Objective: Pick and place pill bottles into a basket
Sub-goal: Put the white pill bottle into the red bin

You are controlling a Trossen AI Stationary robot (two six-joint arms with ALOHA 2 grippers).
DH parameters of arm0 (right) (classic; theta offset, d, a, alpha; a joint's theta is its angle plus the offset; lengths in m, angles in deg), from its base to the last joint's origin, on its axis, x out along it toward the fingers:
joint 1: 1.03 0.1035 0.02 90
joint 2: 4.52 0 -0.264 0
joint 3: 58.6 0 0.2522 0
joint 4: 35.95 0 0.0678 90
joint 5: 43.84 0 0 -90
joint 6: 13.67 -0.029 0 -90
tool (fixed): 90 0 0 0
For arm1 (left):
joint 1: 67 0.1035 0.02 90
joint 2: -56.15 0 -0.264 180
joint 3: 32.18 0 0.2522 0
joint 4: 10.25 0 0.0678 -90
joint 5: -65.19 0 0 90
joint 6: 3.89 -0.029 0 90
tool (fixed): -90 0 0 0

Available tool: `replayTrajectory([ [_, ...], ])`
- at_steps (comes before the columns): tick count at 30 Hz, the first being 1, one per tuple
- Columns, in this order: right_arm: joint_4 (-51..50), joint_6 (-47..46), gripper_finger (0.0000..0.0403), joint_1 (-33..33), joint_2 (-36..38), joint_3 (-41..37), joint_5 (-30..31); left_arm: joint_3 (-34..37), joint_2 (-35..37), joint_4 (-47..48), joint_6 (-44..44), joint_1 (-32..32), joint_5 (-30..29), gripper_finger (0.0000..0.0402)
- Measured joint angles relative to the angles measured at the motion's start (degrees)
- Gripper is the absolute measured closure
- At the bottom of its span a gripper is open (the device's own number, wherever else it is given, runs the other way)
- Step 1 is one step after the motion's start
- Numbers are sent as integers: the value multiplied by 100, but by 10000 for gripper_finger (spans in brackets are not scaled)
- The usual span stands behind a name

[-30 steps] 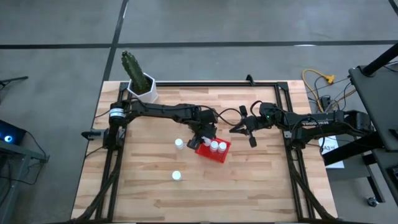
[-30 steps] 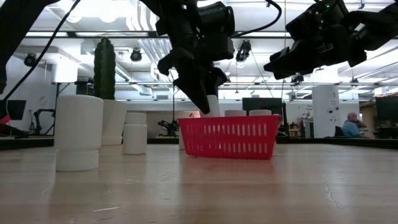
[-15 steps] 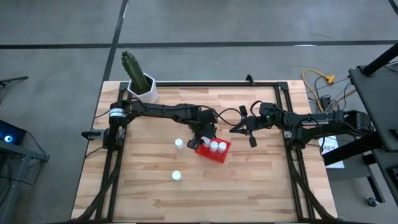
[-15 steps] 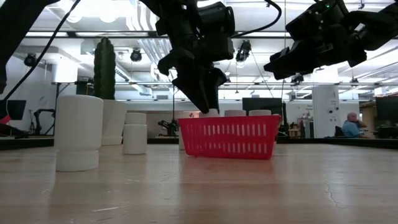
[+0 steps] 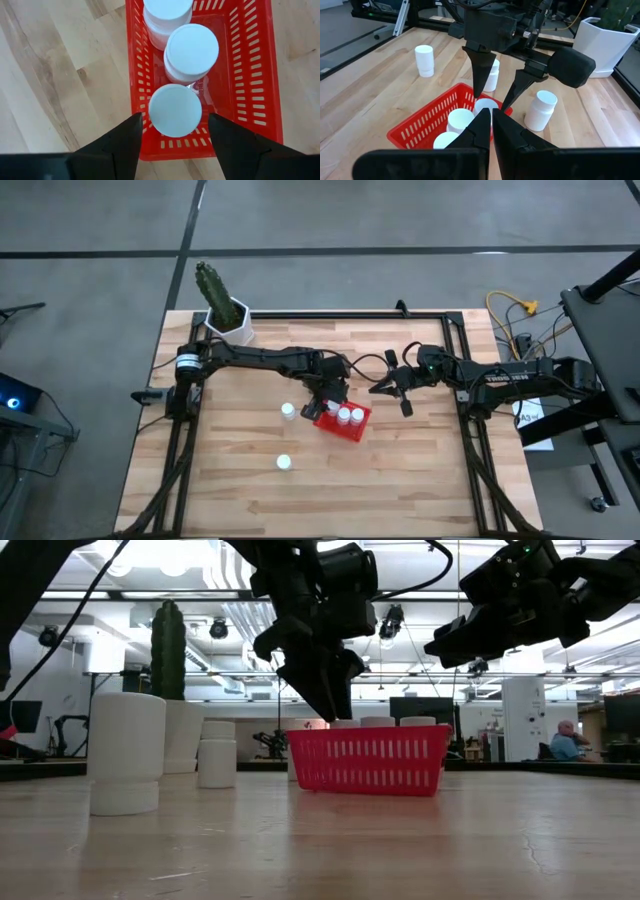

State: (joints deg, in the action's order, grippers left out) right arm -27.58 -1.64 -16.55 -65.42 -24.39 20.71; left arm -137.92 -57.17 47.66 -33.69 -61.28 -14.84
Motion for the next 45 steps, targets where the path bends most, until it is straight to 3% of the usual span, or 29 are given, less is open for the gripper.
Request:
replayTrajectory([
  [12,89,5,394,-2,0,0,2,-339,432,161,-55,31,0,193],
  [22,367,47,394,-3,0,-3,4,-194,1627,-124,-48,106,151,193],
  [28,712,40,394,-13,9,-11,9,523,2478,-1010,89,109,429,193],
  [39,1022,44,394,-82,4,-120,183,2689,4021,-3212,400,121,276,193],
  [45,1060,-29,394,-109,2,-139,843,3662,4579,-3788,555,144,141,193],
])
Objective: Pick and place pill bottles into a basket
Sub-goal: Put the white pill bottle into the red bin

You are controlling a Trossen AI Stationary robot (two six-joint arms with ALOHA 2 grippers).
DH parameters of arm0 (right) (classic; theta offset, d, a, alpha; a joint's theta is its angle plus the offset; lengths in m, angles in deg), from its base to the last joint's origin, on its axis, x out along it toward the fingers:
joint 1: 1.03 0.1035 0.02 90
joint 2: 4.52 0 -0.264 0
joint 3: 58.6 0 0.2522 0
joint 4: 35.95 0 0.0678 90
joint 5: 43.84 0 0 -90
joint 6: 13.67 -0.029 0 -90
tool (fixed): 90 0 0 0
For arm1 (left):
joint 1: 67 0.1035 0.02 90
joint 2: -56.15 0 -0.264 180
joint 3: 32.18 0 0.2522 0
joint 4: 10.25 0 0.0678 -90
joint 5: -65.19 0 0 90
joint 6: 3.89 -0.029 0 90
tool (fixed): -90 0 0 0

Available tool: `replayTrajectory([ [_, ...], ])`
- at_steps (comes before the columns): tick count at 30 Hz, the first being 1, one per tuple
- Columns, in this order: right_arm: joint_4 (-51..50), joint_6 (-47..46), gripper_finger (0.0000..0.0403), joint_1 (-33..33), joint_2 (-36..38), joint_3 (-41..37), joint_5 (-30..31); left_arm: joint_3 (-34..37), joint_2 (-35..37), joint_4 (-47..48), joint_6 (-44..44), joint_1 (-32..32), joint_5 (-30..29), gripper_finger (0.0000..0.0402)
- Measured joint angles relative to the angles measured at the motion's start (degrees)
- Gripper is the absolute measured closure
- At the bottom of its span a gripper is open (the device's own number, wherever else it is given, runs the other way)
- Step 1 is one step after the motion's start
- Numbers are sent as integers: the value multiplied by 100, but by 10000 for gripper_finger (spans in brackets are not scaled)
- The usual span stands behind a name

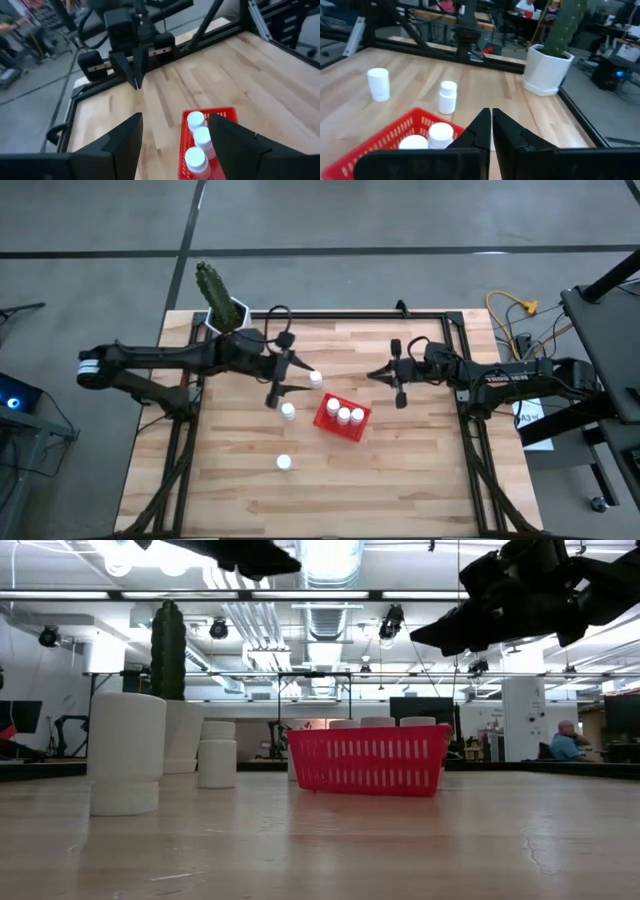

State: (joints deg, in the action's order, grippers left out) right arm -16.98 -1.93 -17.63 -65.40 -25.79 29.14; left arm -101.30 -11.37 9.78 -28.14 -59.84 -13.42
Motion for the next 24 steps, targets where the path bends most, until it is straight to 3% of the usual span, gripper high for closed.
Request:
replayTrajectory([
  [7,440,-173,394,4,-22,-166,94,1306,569,-1294,151,13,-192,193],
  [11,1216,-366,394,4,-30,-503,207,1778,825,-1769,275,13,-191,193],
  [18,2248,-610,394,4,-33,-1114,244,2221,1142,-1782,461,13,-190,193],
  [24,2404,-838,394,4,-31,-1403,693,2484,1216,-1790,590,11,-183,193],
])
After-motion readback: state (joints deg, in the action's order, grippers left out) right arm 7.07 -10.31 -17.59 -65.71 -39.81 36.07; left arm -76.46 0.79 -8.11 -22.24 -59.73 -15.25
